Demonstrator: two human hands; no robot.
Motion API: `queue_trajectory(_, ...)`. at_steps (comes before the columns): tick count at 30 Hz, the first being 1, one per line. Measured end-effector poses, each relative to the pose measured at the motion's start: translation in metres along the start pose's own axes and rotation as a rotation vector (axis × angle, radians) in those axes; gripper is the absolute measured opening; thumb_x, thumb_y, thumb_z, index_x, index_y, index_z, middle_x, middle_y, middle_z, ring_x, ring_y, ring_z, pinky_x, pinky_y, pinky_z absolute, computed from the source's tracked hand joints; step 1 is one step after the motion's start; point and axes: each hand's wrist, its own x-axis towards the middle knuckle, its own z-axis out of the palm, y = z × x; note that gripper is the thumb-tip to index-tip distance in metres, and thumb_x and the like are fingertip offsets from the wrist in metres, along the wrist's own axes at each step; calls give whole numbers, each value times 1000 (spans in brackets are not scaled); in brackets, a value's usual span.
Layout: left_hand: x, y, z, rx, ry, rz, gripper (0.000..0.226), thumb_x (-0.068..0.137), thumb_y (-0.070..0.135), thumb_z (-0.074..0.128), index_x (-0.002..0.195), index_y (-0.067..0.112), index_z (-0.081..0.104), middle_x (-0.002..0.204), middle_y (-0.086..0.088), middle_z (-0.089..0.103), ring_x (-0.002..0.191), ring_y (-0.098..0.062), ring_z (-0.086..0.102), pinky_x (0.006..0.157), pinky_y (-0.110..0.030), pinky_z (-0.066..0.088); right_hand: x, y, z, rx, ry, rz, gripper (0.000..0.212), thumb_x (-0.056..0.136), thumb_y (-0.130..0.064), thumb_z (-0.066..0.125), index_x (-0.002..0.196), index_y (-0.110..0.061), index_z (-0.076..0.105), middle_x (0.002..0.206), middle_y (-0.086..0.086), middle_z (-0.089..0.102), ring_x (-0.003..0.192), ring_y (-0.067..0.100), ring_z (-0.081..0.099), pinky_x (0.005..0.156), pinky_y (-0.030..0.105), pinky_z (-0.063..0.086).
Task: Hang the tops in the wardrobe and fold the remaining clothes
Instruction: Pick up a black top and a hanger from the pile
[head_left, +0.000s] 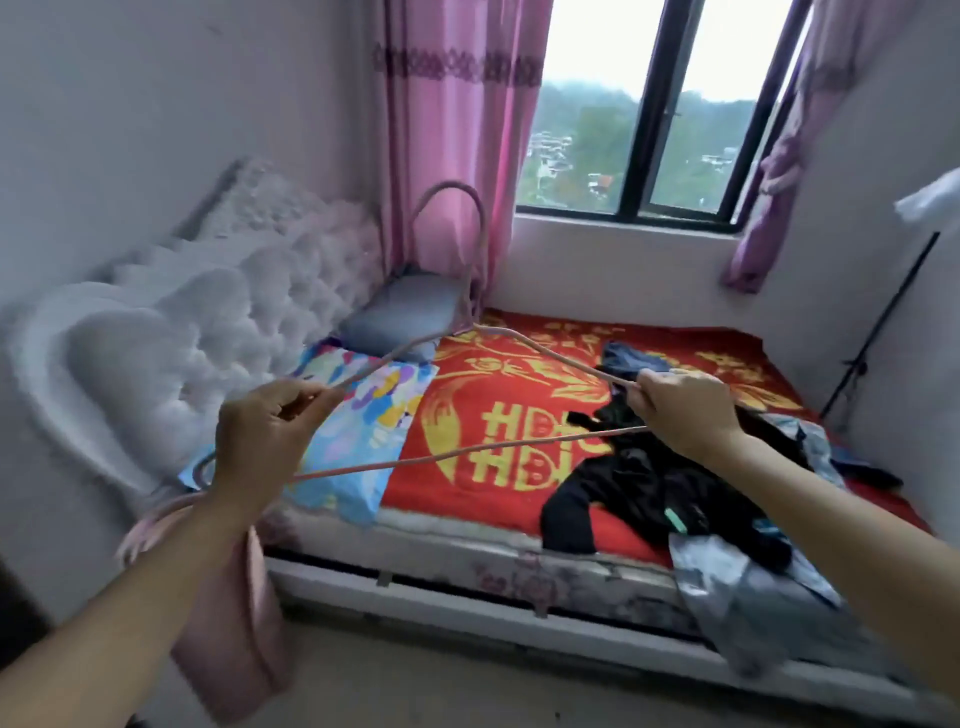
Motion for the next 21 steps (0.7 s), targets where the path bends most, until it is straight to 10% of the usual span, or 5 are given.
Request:
queue_trajectory(9, -6, 15, 182, -207, -384, 196, 8, 70, 18, 78, 69, 12, 73, 53, 24, 58, 61, 5, 57, 53, -11, 38, -80, 38, 14, 243, -331, 414, 18, 92, -18, 55, 75, -11, 52, 62, -5, 48, 56, 17, 50, 54, 27, 31)
queue_trajectory(14, -3, 9, 251, -353, -502, 292, 39, 77, 65, 53, 70, 29, 67, 57, 18, 55, 55, -6, 55, 47, -13, 37, -69, 41, 54, 592, -359, 689, 15, 91, -26, 58, 78, -26, 50, 53, -11, 45, 48, 3, 41, 55, 29, 36)
queue_trajectory(18, 7, -11, 300, -265, -581, 298, 30, 73, 40, 72, 62, 12, 72, 55, 8, 59, 48, -7, 53, 46, -17, 40, -64, 53, 88, 777, -468, 895, 28, 92, -32, 57, 71, -13, 54, 55, -5, 47, 50, 8, 43, 59, 32, 36)
queue_trajectory(21, 9, -18, 336, -347, -673, 342, 58, 77, 62, 53, 65, 8, 73, 56, 1, 60, 50, -11, 54, 45, -25, 45, -69, 65, 104, 788, -485, 1008, 41, 93, -33, 55, 62, -5, 55, 52, -5, 50, 43, 2, 42, 51, 22, 37)
